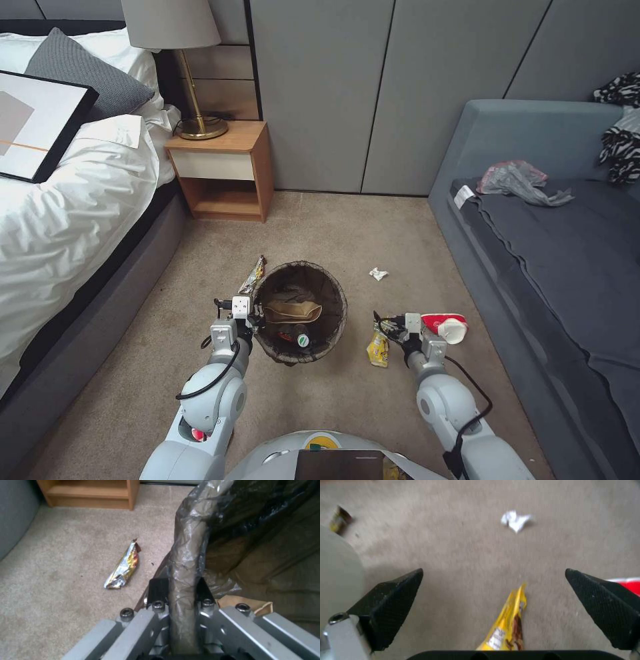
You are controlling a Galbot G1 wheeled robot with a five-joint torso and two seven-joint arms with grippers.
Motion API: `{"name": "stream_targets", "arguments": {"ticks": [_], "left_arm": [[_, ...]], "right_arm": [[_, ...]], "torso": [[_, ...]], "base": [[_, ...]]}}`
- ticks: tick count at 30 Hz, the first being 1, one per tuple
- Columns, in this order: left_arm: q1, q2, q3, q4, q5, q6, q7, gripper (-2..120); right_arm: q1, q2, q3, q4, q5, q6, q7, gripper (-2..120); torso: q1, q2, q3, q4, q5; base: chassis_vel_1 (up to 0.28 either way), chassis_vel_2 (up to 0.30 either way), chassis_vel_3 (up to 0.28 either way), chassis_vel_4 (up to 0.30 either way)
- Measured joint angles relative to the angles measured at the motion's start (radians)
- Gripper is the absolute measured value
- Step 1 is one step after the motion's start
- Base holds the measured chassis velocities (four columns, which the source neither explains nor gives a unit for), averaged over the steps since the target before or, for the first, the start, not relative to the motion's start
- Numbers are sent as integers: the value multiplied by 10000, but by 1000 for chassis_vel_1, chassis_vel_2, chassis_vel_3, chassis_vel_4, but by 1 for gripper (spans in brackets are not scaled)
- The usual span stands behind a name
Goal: Pick up the trash bin, then pick up the garbage from the floor and place it into the trash bin.
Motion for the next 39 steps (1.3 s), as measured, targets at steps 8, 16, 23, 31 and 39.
{"name": "stream_targets", "arguments": {"ticks": [8,16,23,31,39], "left_arm": [[1,-6,-1,48,10,0,1,2],[25,-66,31,66,62,4,2,2],[57,-59,-26,49,68,4,1,2],[102,-59,-56,27,70,4,-6,2],[42,-64,-13,68,70,4,-18,2]], "right_arm": [[809,179,-462,-1960,66,-14,-368,100],[1900,506,-796,-3812,-15,214,-697,100],[2689,737,-960,-5119,-317,553,-864,100],[3073,843,-915,-6158,-638,964,-1014,84],[2758,813,-728,-5894,-729,1083,-1007,53]], "torso": [[0,0,0,-2,0],[0,0,0,-1,0],[0,0,0,0,0],[0,0,0,-2,0],[0,0,0,-3,0]], "base": [[0,0,0,0],[0,0,0,0],[0,0,0,0],[0,0,0,0],[0,0,0,0]]}}
